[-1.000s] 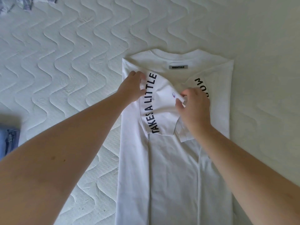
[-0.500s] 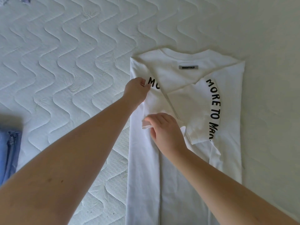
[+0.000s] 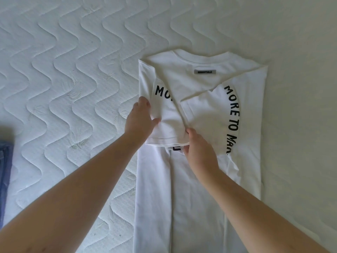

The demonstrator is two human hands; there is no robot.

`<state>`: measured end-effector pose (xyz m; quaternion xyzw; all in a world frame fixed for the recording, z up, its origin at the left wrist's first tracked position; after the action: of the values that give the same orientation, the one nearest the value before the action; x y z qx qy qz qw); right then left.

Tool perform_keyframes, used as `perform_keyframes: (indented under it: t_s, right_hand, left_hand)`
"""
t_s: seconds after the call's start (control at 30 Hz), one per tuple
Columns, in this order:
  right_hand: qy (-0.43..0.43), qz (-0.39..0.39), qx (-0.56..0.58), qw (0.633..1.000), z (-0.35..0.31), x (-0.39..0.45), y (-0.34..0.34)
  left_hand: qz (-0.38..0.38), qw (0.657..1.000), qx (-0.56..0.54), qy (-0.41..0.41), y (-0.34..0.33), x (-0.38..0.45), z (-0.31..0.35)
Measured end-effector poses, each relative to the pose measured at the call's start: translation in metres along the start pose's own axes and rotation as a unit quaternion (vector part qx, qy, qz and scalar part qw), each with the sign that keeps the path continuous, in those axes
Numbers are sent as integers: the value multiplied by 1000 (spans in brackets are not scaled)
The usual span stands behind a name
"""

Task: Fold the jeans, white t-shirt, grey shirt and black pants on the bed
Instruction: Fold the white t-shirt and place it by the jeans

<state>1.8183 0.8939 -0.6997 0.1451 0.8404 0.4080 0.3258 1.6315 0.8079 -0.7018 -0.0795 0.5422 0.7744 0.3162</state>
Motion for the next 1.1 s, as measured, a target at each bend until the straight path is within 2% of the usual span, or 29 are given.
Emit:
perform_keyframes:
  t_s: [0.1, 0.13, 0.2, 0.3, 0.4, 0.47, 0.57, 0.63, 0.77, 0.93, 1.03, 1.1]
  right_hand:
    - [8, -23, -5, 1000, 2, -5, 8]
    - [18, -12, 0, 1000, 4, -5, 15]
    - [44, 5, 39, 998, 11, -3, 31]
    - [49, 39, 106, 992, 35, 2, 54]
    - [-4, 126, 125, 984, 74, 12, 79]
    - [-47, 129, 233, 963, 95, 20, 81]
    - [-90, 86, 433, 893, 108, 31, 69]
    - [-104, 73, 482, 867, 110, 34, 67]
    - [-123, 46, 539, 832, 106, 43, 69]
    - [-147, 48, 657, 738, 105, 52, 71]
    - [-158, 18, 665, 730, 108, 57, 70]
    - [-166, 8, 645, 746, 109, 60, 72]
  left_hand:
    - [104, 989, 47, -97, 7, -15, 36]
    - [103, 985, 41, -135, 3, -17, 52]
    - [48, 982, 46, -178, -17, -16, 79]
    - [-13, 984, 124, -129, -49, -5, 97]
    - [-1, 982, 174, -74, -58, 2, 103]
    - [0, 987, 148, -60, -53, 4, 104]
    - [-29, 996, 47, -73, -46, -7, 110]
    - [-35, 996, -27, -81, -39, -23, 114]
    - [28, 986, -118, -116, -20, -57, 125]
    - [105, 968, -137, -185, -18, -91, 138]
    - [91, 965, -122, -215, -35, -98, 144]
    - [30, 979, -147, -141, -58, -92, 136]
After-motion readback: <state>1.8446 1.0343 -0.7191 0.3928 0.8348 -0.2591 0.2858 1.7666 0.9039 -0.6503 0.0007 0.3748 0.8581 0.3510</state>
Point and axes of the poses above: each hand's wrist, its own x-axis towards the middle knuckle, its own y-axis out of the back of the hand, z = x × y, the point moved 8 cm from there along x, towards the middle knuckle, and after that the axes turned 6 degrees about y, right-handed, at the moved point
